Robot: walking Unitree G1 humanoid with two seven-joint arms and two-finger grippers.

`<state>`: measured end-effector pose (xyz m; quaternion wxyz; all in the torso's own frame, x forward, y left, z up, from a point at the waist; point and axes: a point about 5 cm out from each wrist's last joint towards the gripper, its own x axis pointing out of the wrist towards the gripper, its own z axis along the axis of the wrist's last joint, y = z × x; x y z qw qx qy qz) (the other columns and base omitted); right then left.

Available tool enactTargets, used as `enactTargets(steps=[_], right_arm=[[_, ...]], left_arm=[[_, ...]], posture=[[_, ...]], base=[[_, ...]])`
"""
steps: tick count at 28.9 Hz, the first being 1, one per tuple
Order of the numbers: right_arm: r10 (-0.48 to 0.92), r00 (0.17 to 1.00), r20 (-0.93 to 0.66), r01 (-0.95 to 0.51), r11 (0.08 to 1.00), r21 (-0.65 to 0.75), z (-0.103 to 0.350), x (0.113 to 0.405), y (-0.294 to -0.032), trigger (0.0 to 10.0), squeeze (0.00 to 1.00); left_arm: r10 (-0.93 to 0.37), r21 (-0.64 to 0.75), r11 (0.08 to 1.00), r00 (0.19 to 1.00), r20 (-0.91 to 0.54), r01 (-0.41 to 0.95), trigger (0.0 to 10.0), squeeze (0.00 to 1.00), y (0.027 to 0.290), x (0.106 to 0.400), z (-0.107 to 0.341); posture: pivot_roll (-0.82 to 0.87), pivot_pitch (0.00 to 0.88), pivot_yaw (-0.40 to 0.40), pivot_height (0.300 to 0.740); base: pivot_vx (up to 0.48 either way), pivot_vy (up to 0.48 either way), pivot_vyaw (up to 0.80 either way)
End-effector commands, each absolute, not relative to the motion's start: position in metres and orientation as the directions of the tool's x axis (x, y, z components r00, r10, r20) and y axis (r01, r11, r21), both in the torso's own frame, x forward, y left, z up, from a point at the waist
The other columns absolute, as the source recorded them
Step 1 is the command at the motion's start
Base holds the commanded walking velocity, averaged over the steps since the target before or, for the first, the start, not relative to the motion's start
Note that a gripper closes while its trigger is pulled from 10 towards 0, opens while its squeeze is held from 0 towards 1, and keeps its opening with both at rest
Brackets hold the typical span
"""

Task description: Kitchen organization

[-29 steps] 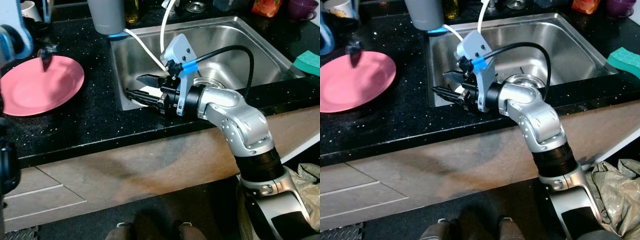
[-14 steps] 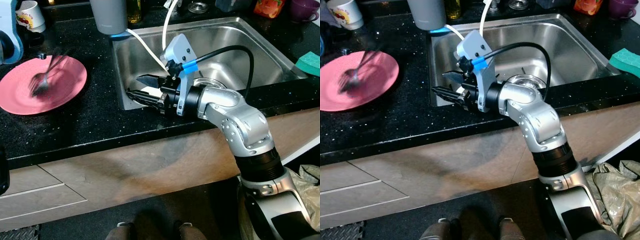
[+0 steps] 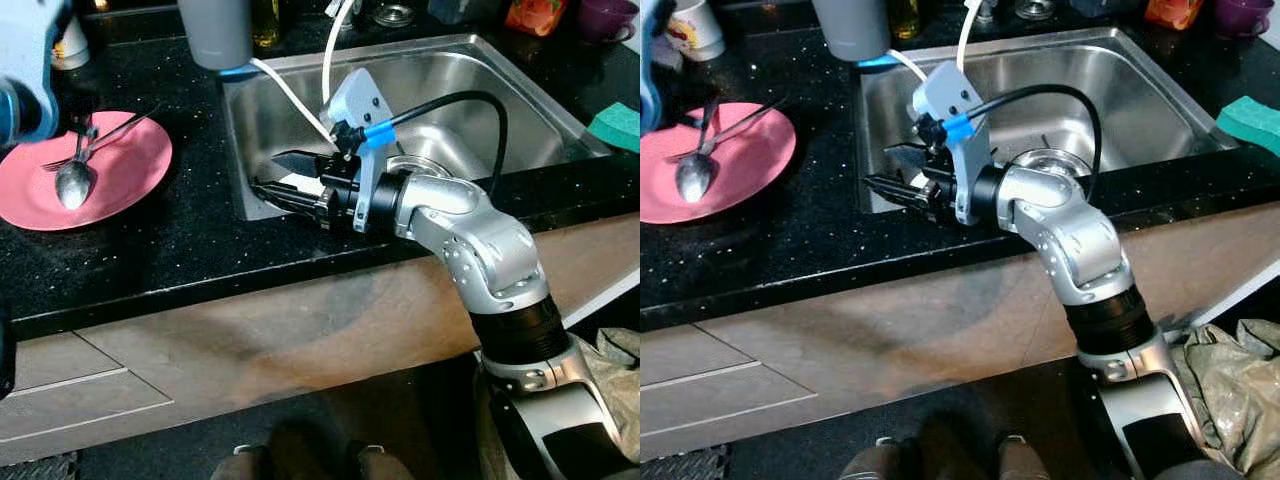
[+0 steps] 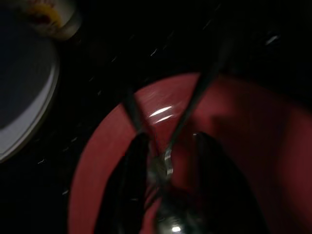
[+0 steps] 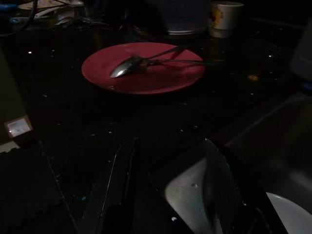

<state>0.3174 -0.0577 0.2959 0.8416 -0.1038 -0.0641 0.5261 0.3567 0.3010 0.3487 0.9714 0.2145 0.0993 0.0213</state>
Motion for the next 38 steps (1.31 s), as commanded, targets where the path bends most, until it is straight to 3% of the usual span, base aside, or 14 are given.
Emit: enactTargets(steps=[1,3,4,9,13,16,22,38], right_arm=[[0.909,0.417,0.000,-0.881,0.404,-0.248,0.297,0.313,-0.055,10.0,0.00],[0.909,0.417,-0.001,-0.881,0.404,-0.246,0.297,0.313,-0.055,10.0,0.00],[0.909,0.417,-0.001,-0.881,0.404,-0.245,0.297,0.313,-0.055,10.0,0.00],[0.908,0.419,-0.003,-0.881,0.406,-0.244,0.297,0.313,-0.055,10.0,0.00],[0.908,0.419,-0.005,-0.881,0.405,-0.244,0.297,0.312,-0.056,10.0,0.00],[0.909,0.417,-0.006,-0.882,0.403,-0.244,0.297,0.312,-0.056,10.0,0.00],[0.911,0.411,-0.015,-0.886,0.396,-0.242,0.297,0.311,-0.057,10.0,0.00],[0.934,0.354,-0.041,-0.912,0.335,-0.235,0.293,0.306,-0.052,10.0,0.00]], left_arm=[[0.127,0.475,0.880,0.977,-0.169,-0.033,10.0,1.00,0.312,0.356,0.343],[0.123,0.491,0.870,0.984,-0.128,-0.044,10.0,1.00,0.311,0.362,0.339],[0.106,0.503,0.864,0.988,-0.110,-0.037,10.0,0.00,0.310,0.364,0.337],[0.094,0.547,0.837,0.989,-0.114,-0.017,10.0,0.00,0.309,0.370,0.325],[-0.048,0.431,0.897,0.992,-0.119,0.095,10.0,0.00,0.296,0.376,0.322],[-0.076,0.411,0.902,0.985,-0.156,0.135,10.0,0.00,0.294,0.379,0.318],[-0.062,0.402,0.902,0.969,-0.241,0.158,10.0,0.00,0.297,0.381,0.312],[0.016,0.434,0.897,0.979,-0.205,0.076,10.0,0.00,0.312,0.380,0.318]], posture=[[0.02,0.199,0.013,0.740],[0.03,0.202,0.012,0.740],[0.02,0.204,0.013,0.740],[0.02,0.210,0.017,0.740],[0.01,0.216,0.018,0.740],[0.01,0.219,0.019,0.740],[0.01,0.221,0.020,0.740],[0.01,0.223,0.014,0.740]], base=[[0.000,0.000,0.00],[0.000,0.000,0.00],[0.000,0.000,0.00],[0.000,0.000,0.00],[0.000,0.000,0.00],[0.000,0.000,0.00],[0.000,0.000,0.00],[0.000,0.000,0.00]])
